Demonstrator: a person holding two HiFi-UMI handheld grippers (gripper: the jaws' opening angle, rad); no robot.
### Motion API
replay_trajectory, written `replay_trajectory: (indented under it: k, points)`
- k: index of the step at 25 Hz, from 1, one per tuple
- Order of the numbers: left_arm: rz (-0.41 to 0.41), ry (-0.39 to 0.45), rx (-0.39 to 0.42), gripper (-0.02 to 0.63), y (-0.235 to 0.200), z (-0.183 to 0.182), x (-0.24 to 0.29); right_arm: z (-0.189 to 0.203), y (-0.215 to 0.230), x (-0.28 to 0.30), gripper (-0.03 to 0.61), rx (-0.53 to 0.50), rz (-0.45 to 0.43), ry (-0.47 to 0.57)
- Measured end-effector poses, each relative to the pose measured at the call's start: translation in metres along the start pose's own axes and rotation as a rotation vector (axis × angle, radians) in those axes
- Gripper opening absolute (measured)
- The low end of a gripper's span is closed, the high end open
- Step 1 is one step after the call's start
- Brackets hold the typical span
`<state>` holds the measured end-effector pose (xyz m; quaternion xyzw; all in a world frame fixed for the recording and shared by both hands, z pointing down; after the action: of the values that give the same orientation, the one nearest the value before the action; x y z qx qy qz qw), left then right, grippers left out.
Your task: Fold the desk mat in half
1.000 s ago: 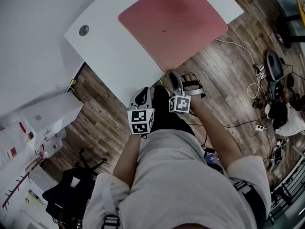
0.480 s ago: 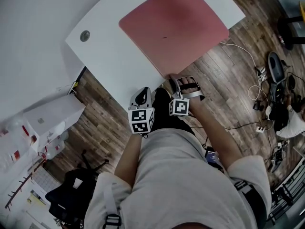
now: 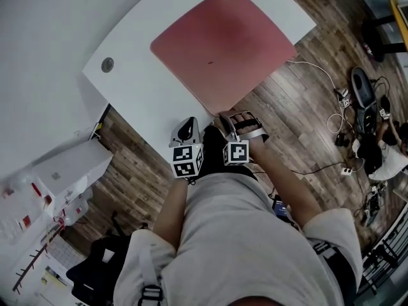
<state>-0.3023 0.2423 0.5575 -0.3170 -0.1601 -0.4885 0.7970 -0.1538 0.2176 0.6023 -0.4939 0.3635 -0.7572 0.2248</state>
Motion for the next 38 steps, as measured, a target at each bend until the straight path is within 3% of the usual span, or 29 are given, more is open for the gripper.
replay_trajectory:
  k: [11,23,28,33,38]
  points:
    - [0.018,-0.001,0.001,0.012,-0.006,-0.019,0.017,0.007,0.026,0.004,0.049,0.245,-0.070,0.023]
    - [0.056,-0.010,0.008,0.012,-0.018,-0.038,0.031,0.023,0.057,0.011,0.049,0.764,-0.166,-0.067]
    - [0.087,-0.021,0.017,0.012,-0.017,-0.041,0.035,0.030,0.061,0.011,0.048,0.933,-0.180,-0.100]
    - [0.117,-0.022,0.002,0.012,-0.015,-0.042,0.041,0.036,0.070,0.011,0.048,1.000,-0.173,-0.128]
    - [0.137,-0.007,-0.015,0.012,-0.016,-0.043,0.042,0.036,0.079,0.011,0.048,0.980,-0.164,-0.147]
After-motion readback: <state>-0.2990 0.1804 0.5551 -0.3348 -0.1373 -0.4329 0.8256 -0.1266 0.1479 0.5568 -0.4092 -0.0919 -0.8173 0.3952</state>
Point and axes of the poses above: the fingertips, and each gripper's own axes: x forward along the fingers, y to its right, z out of its underside, the point moved 10 cm from there along -x, backward along the fingers, and after that the axes turned 14 degrees about z, right-handed, at the moved point
